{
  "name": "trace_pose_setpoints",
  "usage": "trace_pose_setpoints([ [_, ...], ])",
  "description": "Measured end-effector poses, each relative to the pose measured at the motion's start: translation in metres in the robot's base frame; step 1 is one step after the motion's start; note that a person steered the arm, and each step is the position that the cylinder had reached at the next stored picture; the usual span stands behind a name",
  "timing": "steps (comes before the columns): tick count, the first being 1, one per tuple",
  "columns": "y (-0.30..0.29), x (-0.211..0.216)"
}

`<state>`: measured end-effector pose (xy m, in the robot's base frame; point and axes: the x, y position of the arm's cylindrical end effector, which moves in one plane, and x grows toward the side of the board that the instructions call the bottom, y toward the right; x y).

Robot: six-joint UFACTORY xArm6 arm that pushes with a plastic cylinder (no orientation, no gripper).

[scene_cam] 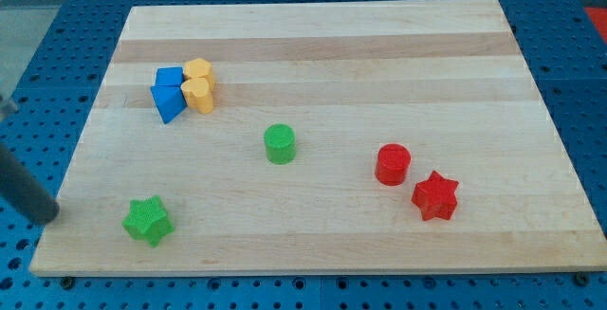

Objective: Move the green star to the bottom right of the green circle

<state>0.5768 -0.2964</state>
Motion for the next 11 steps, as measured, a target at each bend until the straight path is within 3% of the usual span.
trace_pose_setpoints([
  [2,0.14,-0.001],
  [3,0.165,-0.011],
  [5,0.129,0.042],
  [6,0.183,0.028],
  [7,0.257,-0.02],
  [8,0.29,-0.045],
  [10,0.195,0.026],
  [11,0.187,-0.015],
])
